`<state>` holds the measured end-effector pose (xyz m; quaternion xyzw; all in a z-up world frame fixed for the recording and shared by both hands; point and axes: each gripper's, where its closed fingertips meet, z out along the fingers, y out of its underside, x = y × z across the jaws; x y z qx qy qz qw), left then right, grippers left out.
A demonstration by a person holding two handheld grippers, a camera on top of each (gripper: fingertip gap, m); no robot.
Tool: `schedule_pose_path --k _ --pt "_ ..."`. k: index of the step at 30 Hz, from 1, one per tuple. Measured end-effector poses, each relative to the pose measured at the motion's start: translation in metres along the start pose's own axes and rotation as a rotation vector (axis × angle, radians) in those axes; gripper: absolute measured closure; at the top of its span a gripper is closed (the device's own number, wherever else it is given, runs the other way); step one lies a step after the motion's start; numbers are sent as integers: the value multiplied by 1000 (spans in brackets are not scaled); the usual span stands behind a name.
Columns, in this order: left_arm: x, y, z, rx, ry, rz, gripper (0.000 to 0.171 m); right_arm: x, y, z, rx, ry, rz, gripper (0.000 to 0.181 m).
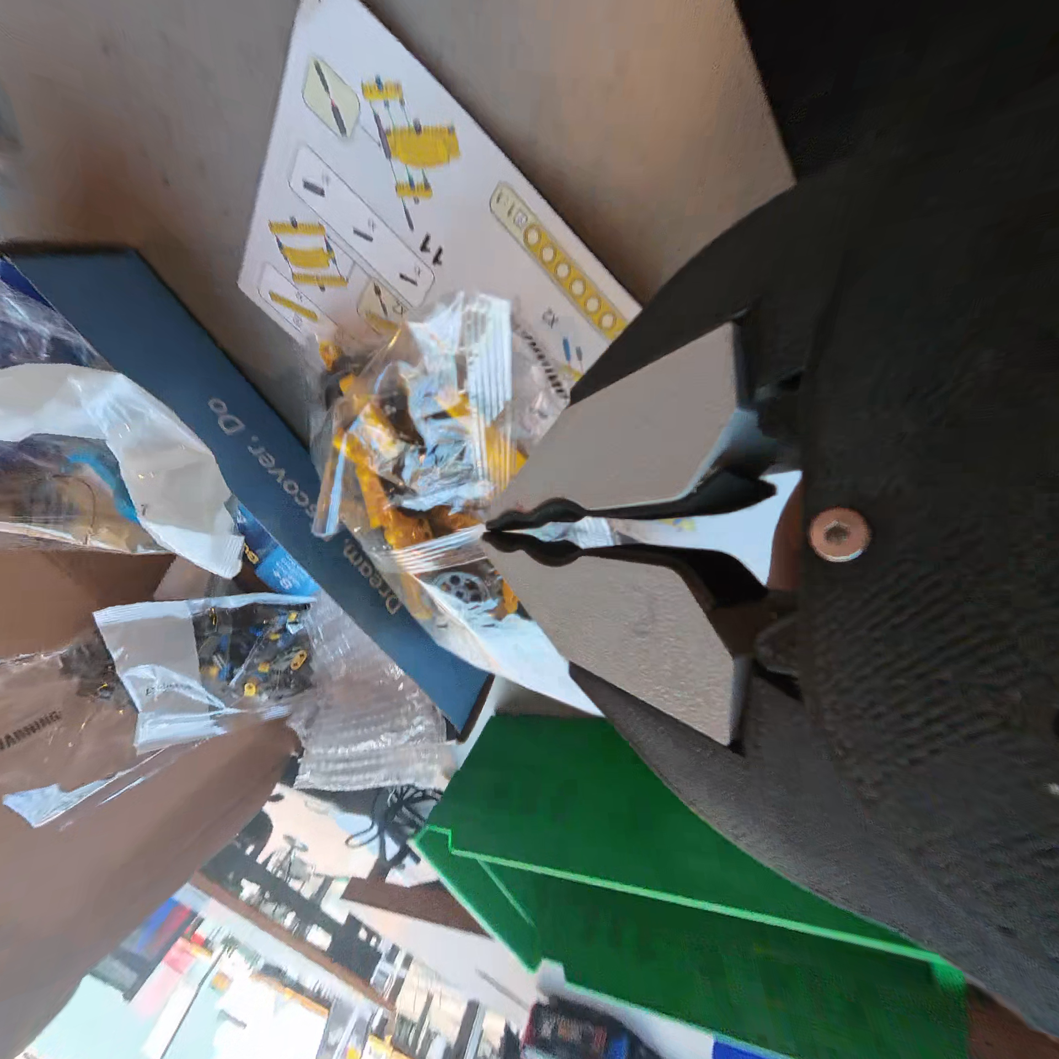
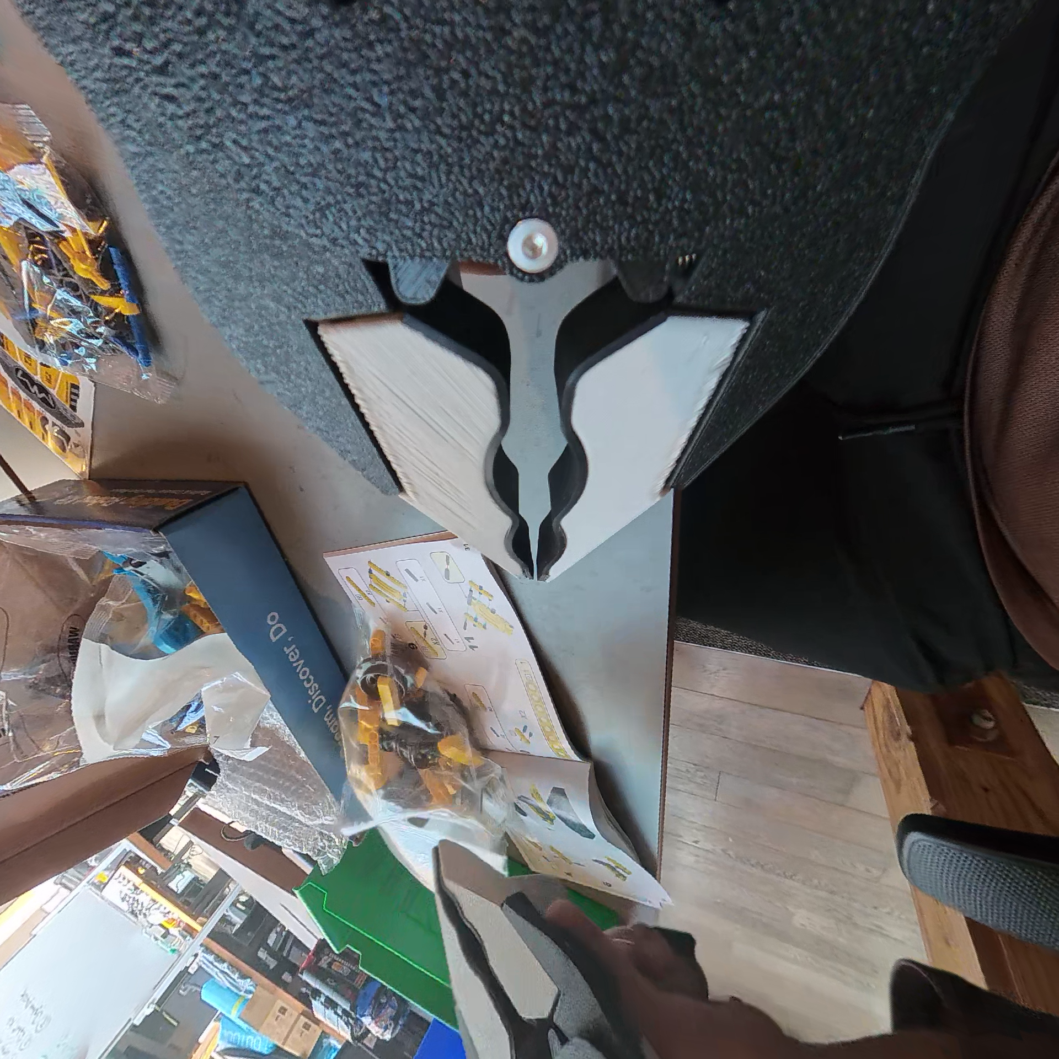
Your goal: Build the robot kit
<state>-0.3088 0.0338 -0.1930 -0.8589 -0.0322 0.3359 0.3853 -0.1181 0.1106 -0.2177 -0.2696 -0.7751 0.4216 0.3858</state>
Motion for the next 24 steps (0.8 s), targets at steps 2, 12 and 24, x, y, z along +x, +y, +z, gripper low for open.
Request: schedule_pose_path --k 2,12,24 --pt "-6 1 4 -32 -53 102 167 0 1 1 -4 -4 4 180" --pt "40 -8 3 -31 285 -13 154 0 0 0 3 0 -5 180" --pt "42 -13 -1 -68 212 49 139 1 0 0 0 -3 10 180"
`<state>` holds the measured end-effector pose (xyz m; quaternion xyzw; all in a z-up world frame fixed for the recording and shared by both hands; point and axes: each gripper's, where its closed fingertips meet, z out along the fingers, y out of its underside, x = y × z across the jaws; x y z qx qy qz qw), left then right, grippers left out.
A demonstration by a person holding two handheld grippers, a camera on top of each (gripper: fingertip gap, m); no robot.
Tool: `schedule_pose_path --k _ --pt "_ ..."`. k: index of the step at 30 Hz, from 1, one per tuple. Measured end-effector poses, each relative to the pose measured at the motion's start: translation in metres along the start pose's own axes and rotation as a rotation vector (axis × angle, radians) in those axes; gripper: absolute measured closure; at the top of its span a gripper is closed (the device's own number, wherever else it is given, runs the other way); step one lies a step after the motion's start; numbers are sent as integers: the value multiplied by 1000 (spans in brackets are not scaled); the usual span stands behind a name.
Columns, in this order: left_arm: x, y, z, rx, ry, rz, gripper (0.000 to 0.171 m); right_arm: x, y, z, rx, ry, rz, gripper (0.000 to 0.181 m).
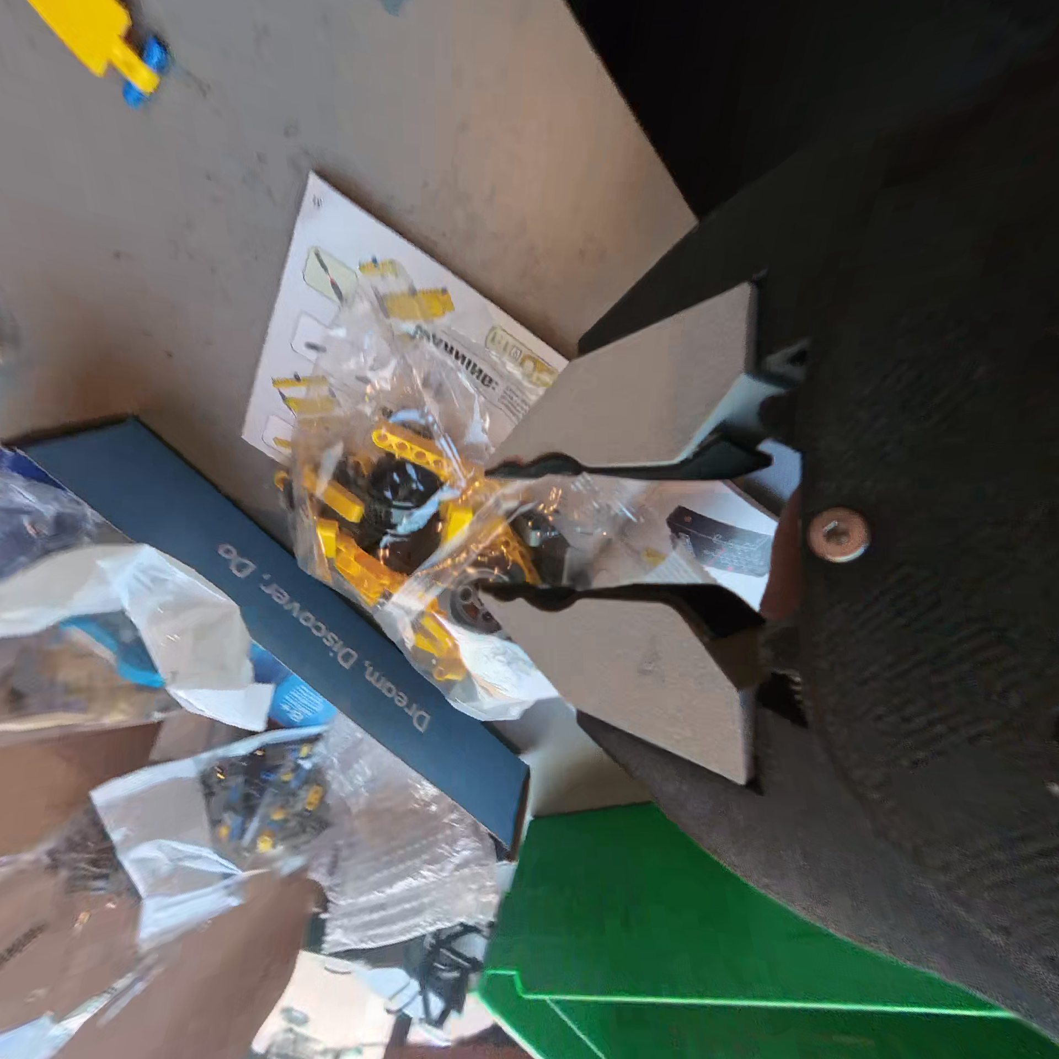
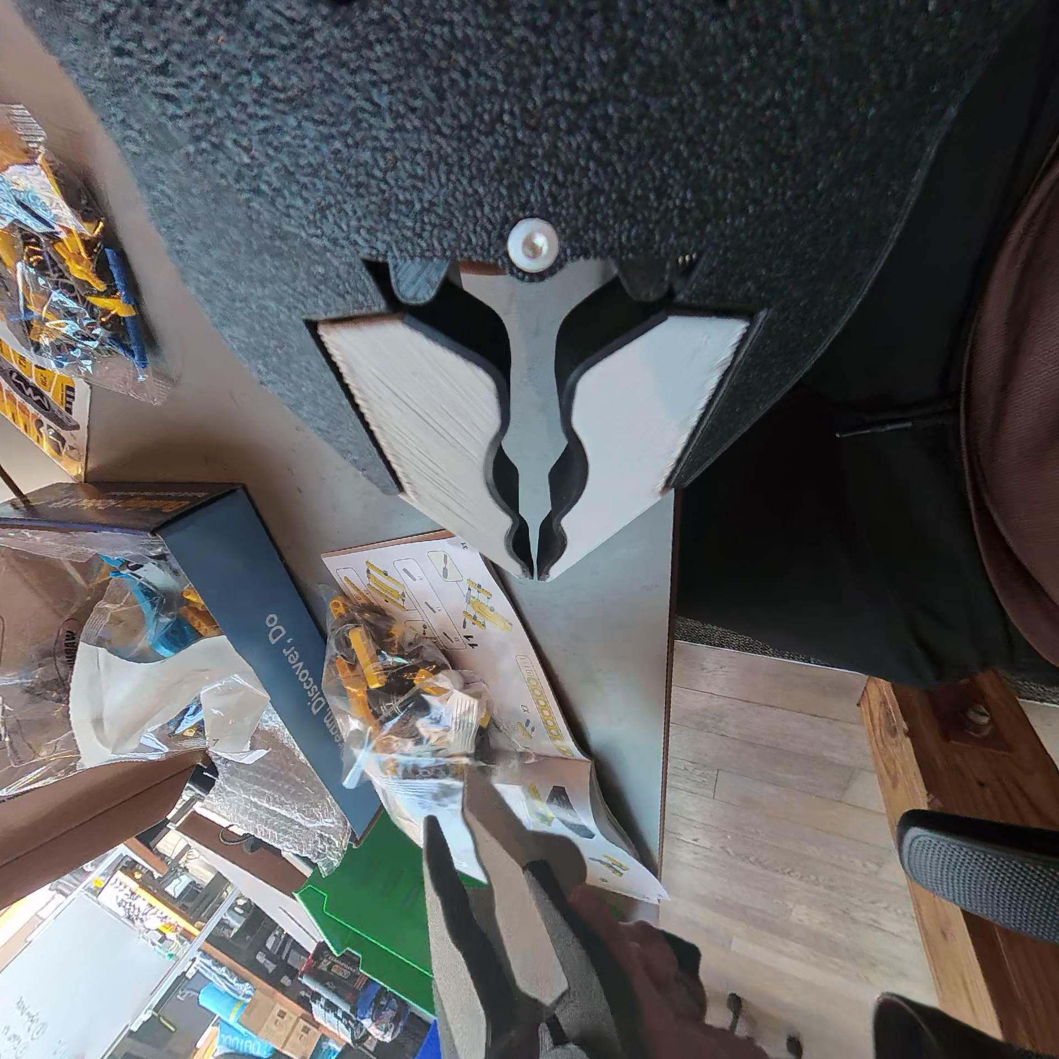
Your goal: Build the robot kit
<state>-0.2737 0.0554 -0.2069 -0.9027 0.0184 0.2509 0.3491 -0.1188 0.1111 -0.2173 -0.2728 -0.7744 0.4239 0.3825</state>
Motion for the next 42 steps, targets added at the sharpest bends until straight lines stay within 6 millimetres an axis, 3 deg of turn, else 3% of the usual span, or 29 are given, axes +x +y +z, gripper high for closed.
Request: schedule_pose_path --k 1,4,8,11,15,17,19,22,27,32,34,37,42 --pt "-2 4 2 -18 -23 -25 128 1 0 0 0 8 3 180" --pt "9 6 6 -2 -4 -99 127 6 1 0 -7 39 22 179" --pt "14 11 14 -26 -28 -106 144 1 -21 10 22 -3 195 174" --pt "11 10 17 -23 -47 -115 152 6 -42 31 1 11 242 166" --pt "9 2 11 19 -45 -157 166 29 -59 73 -94 124 192 156" --pt "11 0 8 39 -33 -184 168 37 -47 96 -234 169 138 139" --pt "18 -5 3 74 10 -226 169 43 -22 110 -371 208 81 139" --pt "27 -9 -4 124 70 -265 169 48 -11 104 -367 238 82 181" --pt "30 -10 -4 160 69 -261 168 71 -5 69 -352 328 133 181" --pt "34 -24 -7 204 37 -214 162 90 4 48 -369 398 184 181" --pt "37 -25 -3 185 10 -162 147 84 2 49 -342 358 218 181" --pt "48 -20 6 136 21 -125 132 66 -6 58 -303 282 269 155" --pt "35 -12 5 123 -69 -96 143 62 -19 67 -231 255 364 132"
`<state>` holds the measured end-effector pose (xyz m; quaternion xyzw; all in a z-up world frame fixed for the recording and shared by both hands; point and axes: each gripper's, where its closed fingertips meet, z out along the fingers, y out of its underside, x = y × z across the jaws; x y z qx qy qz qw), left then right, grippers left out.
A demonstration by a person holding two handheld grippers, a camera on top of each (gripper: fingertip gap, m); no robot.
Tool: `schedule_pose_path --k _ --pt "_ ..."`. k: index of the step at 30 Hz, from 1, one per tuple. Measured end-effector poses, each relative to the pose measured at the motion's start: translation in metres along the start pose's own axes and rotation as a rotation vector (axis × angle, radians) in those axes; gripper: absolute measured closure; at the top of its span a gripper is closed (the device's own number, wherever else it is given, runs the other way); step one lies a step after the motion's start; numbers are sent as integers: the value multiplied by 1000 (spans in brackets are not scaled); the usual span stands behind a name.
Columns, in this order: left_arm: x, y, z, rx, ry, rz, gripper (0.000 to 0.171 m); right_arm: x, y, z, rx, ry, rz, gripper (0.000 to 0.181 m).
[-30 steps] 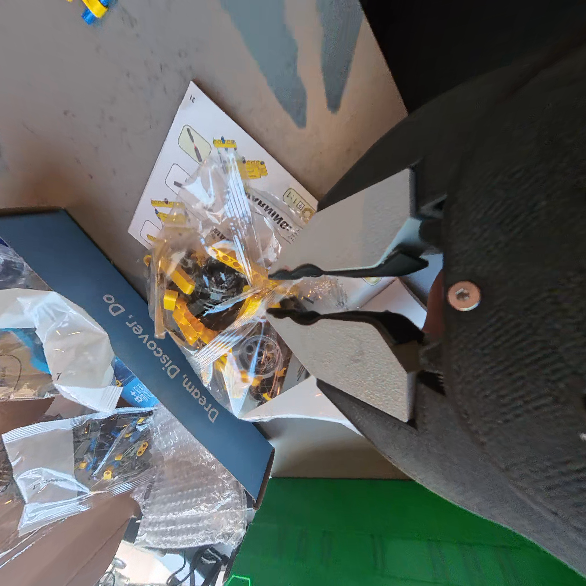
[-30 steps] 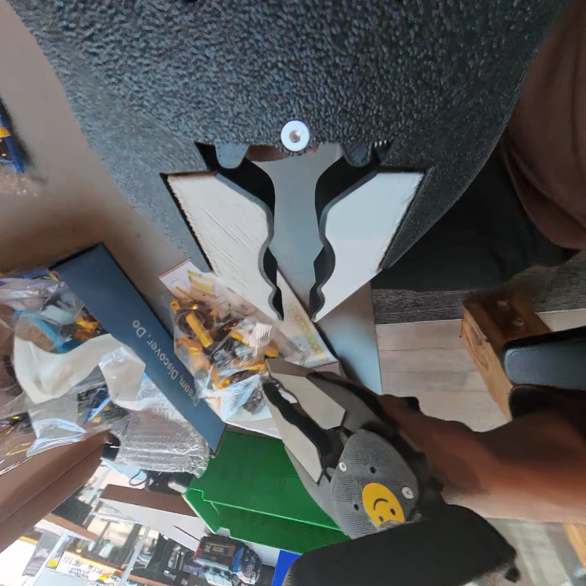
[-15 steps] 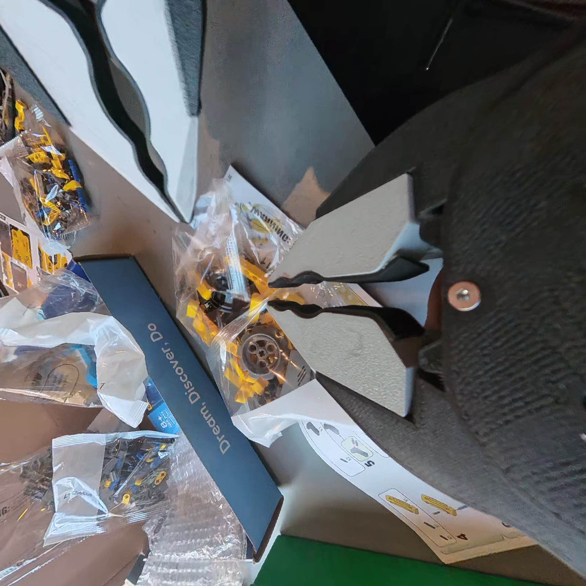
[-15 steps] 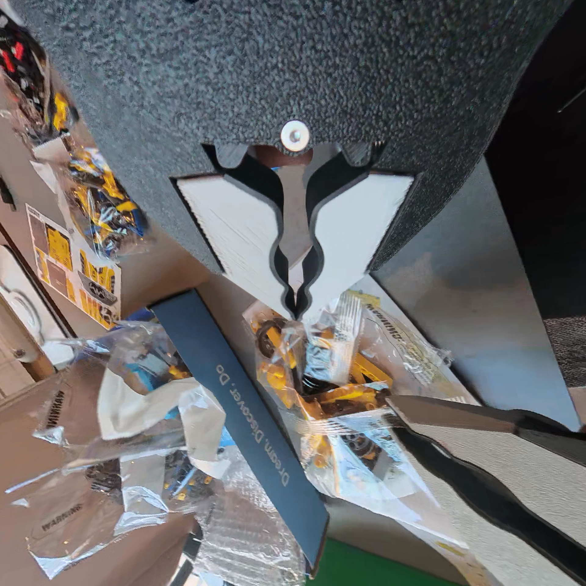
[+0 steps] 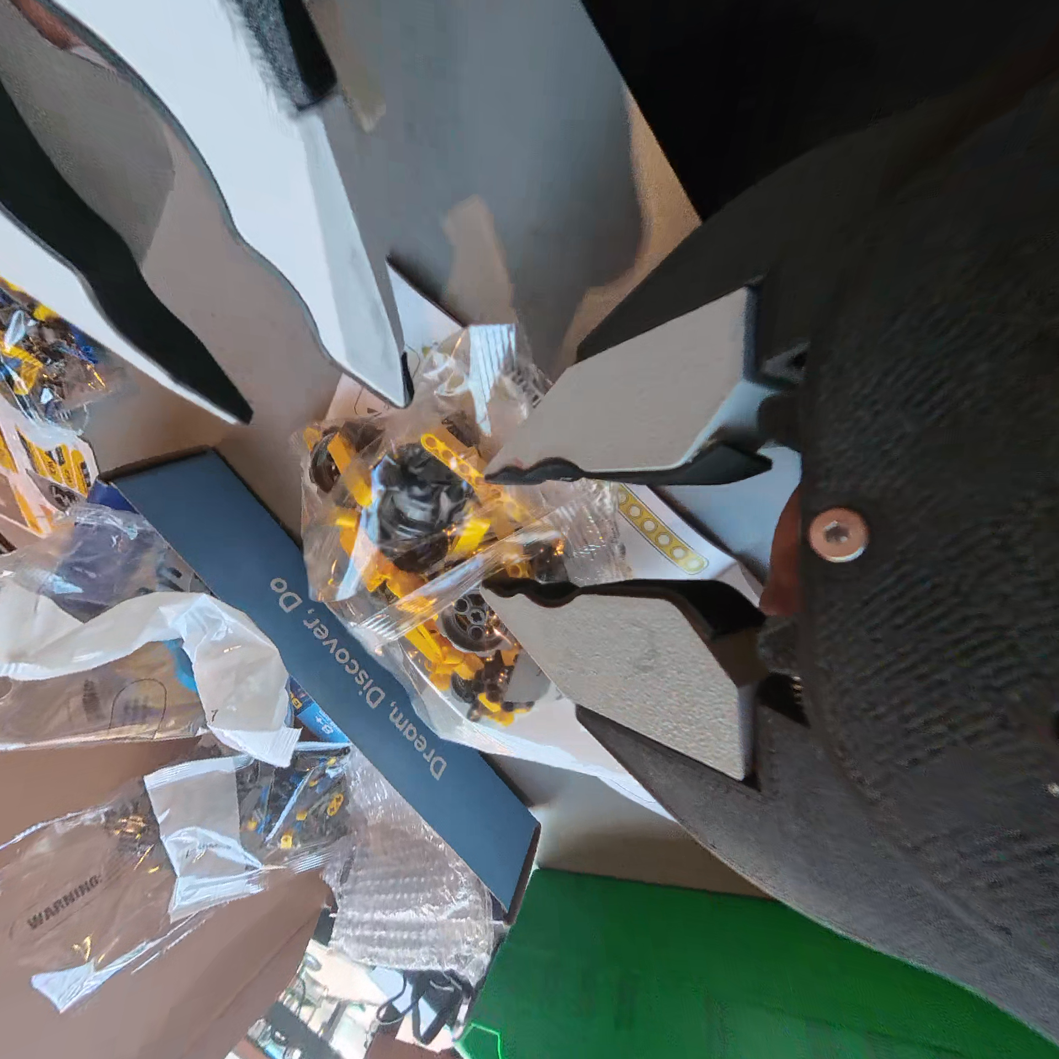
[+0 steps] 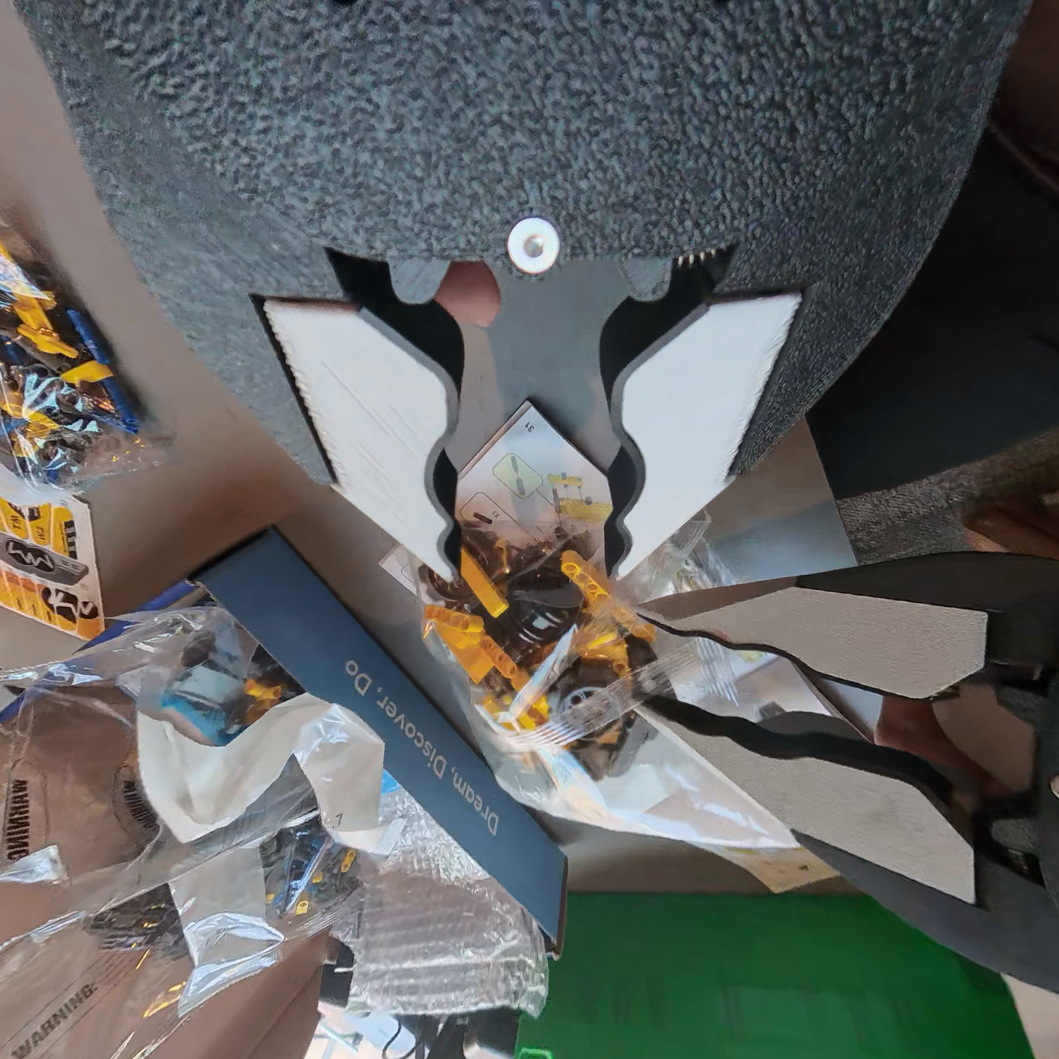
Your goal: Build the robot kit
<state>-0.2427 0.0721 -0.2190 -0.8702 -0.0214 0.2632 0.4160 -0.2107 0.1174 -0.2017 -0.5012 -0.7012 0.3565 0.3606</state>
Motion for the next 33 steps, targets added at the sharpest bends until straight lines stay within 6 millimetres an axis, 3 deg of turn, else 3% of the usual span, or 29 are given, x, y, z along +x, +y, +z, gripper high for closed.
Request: schedule_pose_path --k 4,6,8,11,13,18,21,25,30,33 --pt "-2 -5 -17 54 45 -80 140 -23 -3 -4 1 -127 88 111" --pt "1 -8 -29 82 86 -119 148 -30 5 0 -39 -126 67 111" --pt "10 -8 -36 89 147 -125 152 -25 15 9 -89 -72 18 119" --pt "27 -5 -38 48 234 -85 150 -29 16 17 -80 -118 47 160" --pt "28 1 -31 11 219 -40 151 -27 11 17 -51 -123 66 171" --pt "23 13 -7 -56 165 42 164 -23 0 8 28 -148 125 181" --pt "19 9 -3 -38 155 14 171 -25 0 4 51 -175 165 181" --pt "7 12 0 -31 108 -45 171 -27 11 2 38 -177 171 173" --pt "2 7 -7 5 58 -67 171 -31 9 -4 17 -70 1 122" --pt "-2 4 -17 4 13 -51 148 -40 0 -10 38 -29 -86 115"
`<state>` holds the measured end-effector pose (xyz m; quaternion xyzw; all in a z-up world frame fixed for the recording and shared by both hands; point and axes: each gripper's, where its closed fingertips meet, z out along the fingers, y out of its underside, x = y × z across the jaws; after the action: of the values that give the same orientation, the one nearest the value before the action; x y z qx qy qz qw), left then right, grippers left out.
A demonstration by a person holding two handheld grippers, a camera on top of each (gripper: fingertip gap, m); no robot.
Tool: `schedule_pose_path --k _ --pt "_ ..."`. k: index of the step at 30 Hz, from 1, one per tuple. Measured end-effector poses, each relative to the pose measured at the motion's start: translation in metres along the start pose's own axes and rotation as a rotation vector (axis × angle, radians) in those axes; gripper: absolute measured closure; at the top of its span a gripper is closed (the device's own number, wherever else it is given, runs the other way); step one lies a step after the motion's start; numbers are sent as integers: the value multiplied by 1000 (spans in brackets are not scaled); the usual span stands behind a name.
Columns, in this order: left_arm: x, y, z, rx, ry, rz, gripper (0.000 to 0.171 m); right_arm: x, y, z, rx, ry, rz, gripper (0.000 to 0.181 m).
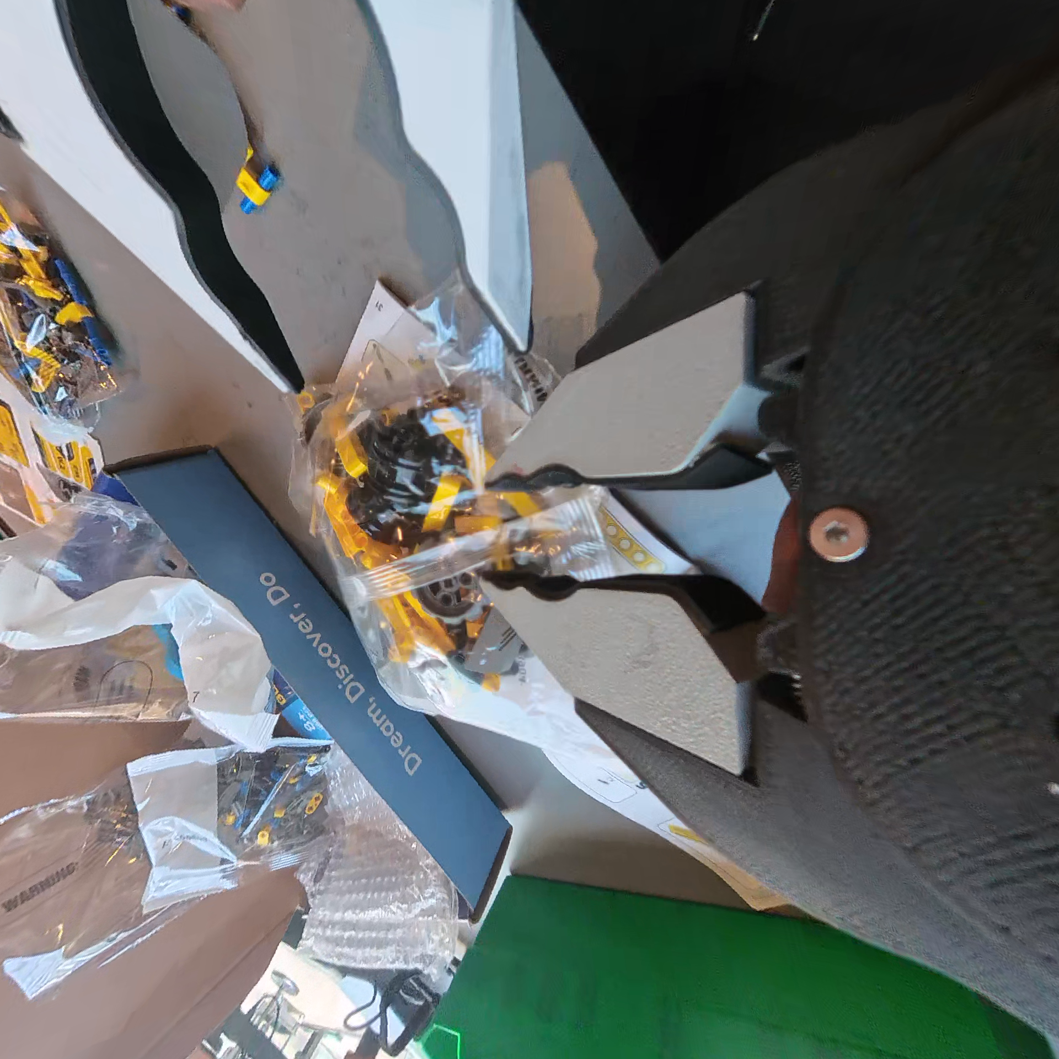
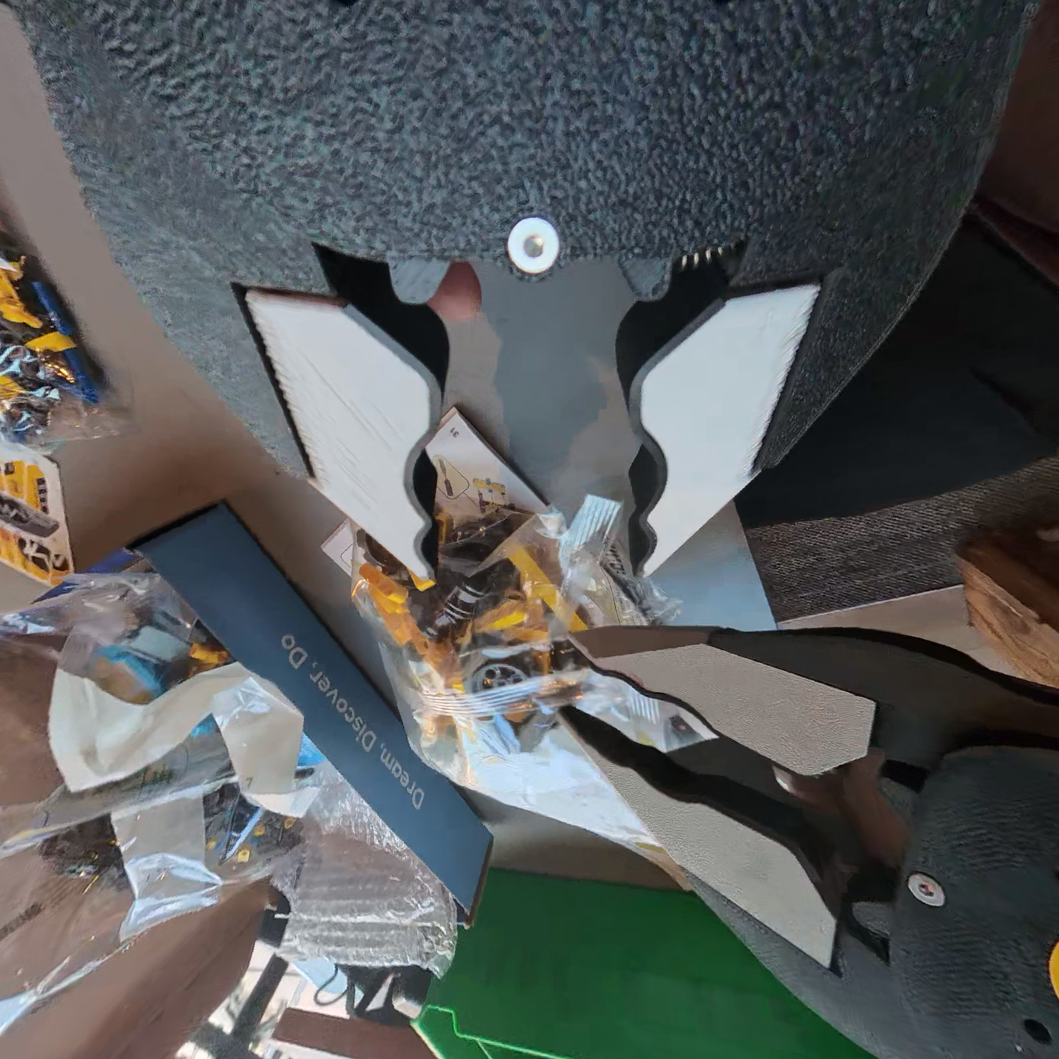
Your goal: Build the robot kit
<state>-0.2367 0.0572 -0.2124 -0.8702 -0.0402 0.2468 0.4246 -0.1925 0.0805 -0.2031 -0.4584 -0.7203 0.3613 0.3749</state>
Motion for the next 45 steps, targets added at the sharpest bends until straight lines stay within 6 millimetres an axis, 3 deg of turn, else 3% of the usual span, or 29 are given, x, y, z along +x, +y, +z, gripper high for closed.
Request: schedule_pose_path --k 3,6,8,10,14,16,27,40,42,45 --pt "5 10 -4 -44 43 -32 134 -6 -5 -1 4 30 -62 116" --pt "9 25 5 -100 64 -21 125 -6 1 10 -43 74 -97 108" --pt "8 23 8 -90 49 -7 142 -3 5 18 -80 104 -118 109" --pt "5 18 8 -71 37 -22 160 5 5 22 -81 139 -124 125" --pt "0 17 9 -57 40 -57 171 14 7 24 -99 134 -119 161" --pt "-7 20 8 -57 12 -60 171 18 5 19 -75 127 -100 168" --pt "-14 33 14 -50 5 -133 171 21 8 7 33 -5 126 177" --pt "-29 36 16 -39 -54 -155 171 22 16 9 17 -10 141 181" --pt "-25 36 16 -43 -27 -169 171 19 12 9 37 -25 146 181" --pt "-2 20 7 7 84 -147 165 19 7 8 65 -21 137 179"
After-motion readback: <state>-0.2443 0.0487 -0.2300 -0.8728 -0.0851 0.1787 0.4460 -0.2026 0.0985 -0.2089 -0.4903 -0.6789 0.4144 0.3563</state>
